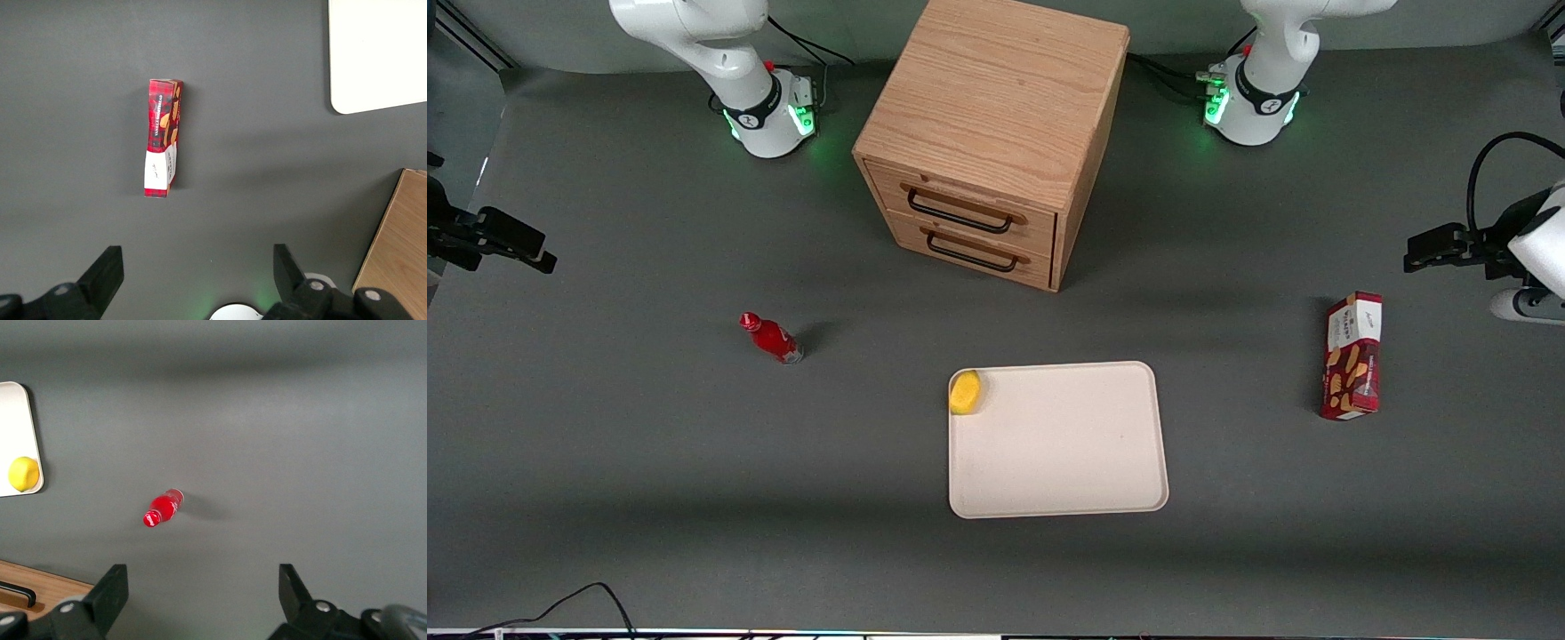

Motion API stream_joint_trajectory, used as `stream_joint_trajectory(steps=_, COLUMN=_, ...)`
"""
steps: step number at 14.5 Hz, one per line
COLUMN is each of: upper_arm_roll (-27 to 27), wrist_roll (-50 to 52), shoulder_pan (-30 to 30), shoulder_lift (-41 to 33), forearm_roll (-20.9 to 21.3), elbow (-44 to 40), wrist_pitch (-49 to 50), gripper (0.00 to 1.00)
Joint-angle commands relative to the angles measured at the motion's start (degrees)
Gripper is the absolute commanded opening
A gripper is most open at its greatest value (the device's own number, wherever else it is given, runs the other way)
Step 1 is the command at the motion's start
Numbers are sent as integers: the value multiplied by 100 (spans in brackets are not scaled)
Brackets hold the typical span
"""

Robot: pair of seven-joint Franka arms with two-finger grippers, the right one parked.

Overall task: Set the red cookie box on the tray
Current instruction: 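Move the left gripper down over the red shortbread box, then close the left gripper around the shortbread box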

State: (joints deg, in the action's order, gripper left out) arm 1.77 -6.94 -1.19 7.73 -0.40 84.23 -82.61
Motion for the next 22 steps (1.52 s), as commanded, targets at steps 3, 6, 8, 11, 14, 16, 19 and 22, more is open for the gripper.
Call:
stream_joint_trajectory(steps=3, upper_arm_roll=-441, wrist_roll=114, shoulder_pan=287, shoulder_lift=-53, forearm_roll=277, elbow=6, wrist_pitch=-1, gripper=100)
stream_joint_trajectory(steps=6, upper_arm_roll=-362, wrist_roll=0, shoulder_pan=356, shoulder_lift=52, forearm_roll=295, elbow=58, wrist_pitch=-150, gripper=100)
stream_joint_trajectory(steps=8, upper_arm_roll=-240, wrist_roll=-271, shoulder_pan=366, shoulder_lift=280, forearm_roll=295, elbow=216, wrist_pitch=-544, gripper=100)
stream_joint_trajectory(steps=11, upper_arm_roll=-221, wrist_roll=-833, shoulder_pan=532, shoulder_lift=544, forearm_roll=312, elbow=1004, wrist_pitch=-1719, gripper=100)
stream_joint_trajectory(steps=14, upper_arm_roll=-142, wrist_roll=-1150, shoulder_pan=532, shoulder_lift=790, forearm_roll=312, elbow=2165, wrist_pitch=-3423, gripper=100)
stream_joint_trajectory(steps=16, upper_arm_roll=-107, wrist_roll=-1624, shoulder_pan=567, shoulder_lift=1150, forearm_roll=312, elbow=2466, wrist_pitch=-4173, gripper=100)
stream_joint_trajectory(steps=19, upper_arm_roll=173, wrist_roll=-2284, shoulder_pan=603, shoulder_lift=1458, forearm_roll=295, elbow=2799, wrist_pitch=-5008, gripper=100)
stream_joint_trajectory(steps=22, upper_arm_roll=218, wrist_roll=-2303, shoulder_pan=620, shoulder_lift=1538, forearm_roll=7, elbow=3423, wrist_pitch=-5966, gripper=1)
